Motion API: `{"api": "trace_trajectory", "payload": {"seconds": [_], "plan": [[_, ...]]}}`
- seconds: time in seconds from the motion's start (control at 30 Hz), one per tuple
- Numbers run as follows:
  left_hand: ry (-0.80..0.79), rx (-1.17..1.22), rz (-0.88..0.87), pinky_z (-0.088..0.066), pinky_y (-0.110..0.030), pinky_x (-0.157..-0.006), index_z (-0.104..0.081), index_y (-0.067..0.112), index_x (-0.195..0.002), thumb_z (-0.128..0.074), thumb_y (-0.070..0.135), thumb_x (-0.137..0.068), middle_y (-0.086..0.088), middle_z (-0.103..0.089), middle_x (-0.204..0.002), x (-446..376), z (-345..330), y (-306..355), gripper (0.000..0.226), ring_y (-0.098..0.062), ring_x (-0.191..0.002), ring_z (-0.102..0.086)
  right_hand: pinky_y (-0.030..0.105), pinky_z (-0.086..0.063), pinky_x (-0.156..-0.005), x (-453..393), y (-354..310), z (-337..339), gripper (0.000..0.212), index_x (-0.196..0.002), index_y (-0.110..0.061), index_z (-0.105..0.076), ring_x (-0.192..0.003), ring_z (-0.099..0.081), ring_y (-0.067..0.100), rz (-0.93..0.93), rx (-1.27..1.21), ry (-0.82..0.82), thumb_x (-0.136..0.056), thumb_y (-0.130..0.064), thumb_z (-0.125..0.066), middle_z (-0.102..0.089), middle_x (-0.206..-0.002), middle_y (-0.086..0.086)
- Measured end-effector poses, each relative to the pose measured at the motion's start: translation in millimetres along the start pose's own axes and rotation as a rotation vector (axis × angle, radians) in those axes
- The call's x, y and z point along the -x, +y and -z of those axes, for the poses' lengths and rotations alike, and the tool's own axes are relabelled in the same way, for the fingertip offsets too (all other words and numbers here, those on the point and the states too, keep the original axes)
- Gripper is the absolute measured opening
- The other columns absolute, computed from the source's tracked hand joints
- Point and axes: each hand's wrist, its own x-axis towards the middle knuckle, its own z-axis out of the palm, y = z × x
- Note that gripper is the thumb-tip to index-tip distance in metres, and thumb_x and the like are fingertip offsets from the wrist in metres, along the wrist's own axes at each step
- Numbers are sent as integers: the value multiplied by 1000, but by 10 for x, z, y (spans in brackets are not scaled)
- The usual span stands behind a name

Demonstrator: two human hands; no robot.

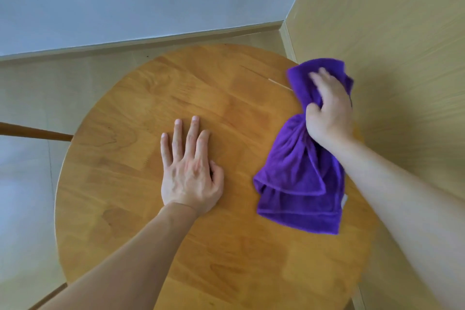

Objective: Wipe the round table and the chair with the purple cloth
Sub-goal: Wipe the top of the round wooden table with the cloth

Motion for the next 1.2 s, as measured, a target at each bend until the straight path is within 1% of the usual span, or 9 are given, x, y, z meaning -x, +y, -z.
{"api": "trace_trajectory", "payload": {"seconds": [0.07,0.13,0.3,0.43,0.5,0.67,0.73,0.97,1.2], "plan": [[-1,-3,-5,-3,-56,-125,-40,15,-143,-41,29,-84,-3,-19,-168,8,-5,-4,61,-31,-157,-1,55,-28,-119,-19,-309,-106,73,-150,-15,-47,-148,-35,28,-336,37,106,-78,-22,-44,-42,-159,4],[2,0,-7,-3,-56,-125,-41,15,-143,-41,29,-84,-4,-20,-168,5,-5,-7,61,-31,-157,-2,59,-19,-122,47,-712,-215,74,-157,-15,-35,-154,-22,28,-421,107,55,-85,-24,-50,-28,-167,3],[19,9,-8,-7,-58,-124,-43,10,-138,-41,28,-81,-11,-33,-161,7,-24,-5,60,-34,-156,-6,56,-16,-124,746,-1193,-442,84,-159,-16,-31,-158,-10,24,441,126,-304,-77,-26,-46,-17,-171,0],[16,19,-20,-7,-58,-124,-47,13,-130,-42,27,-79,-11,-33,-161,-5,-20,-3,53,-36,-155,-8,48,-13,-126,470,-875,-297,91,-160,-17,-32,-157,-13,21,790,162,-438,-71,-31,-44,-20,-170,-1],[7,19,-23,-5,-57,-124,-48,15,-129,-44,27,-81,-9,-27,-165,-6,-15,-6,50,-35,-156,-5,53,-17,-125,103,-625,-250,89,-159,-18,-35,-156,-20,26,654,154,-352,-71,-28,-43,-23,-169,3],[9,11,-15,-3,-56,-125,-46,15,-135,-44,27,-83,-8,-24,-166,12,-11,-7,53,-33,-156,-3,52,-13,-126,-149,-830,-331,79,-158,-18,-34,-156,-16,26,-241,47,21,-81,-26,-45,-19,-170,5],[11,6,-7,-3,-56,-125,-42,14,-144,-43,28,-83,-7,-24,-166,7,-6,-1,63,-32,-156,-3,54,-11,-126,-24,-1085,-400,82,-159,-18,-33,-157,-14,27,-271,31,18,-78,-29,-42,-18,-170,3],[-4,-47,-15,-5,-57,-125,-31,8,-156,-39,31,-84,-8,-22,-167,-15,-5,3,76,-34,-156,-5,46,-12,-126,269,-816,-243,91,-158,-18,-36,-157,-16,23,803,154,-450,-68,-29,-43,-24,-169,-1],[-10,-25,-7,-2,-55,-125,-26,16,-159,-42,32,-85,-4,-19,-168,-30,10,1,78,-31,-157,0,52,-15,-125,-307,-925,-366,76,-156,-18,-40,-155,-20,26,-55,46,-50,-80,-16,-45,-28,-167,0]]}}
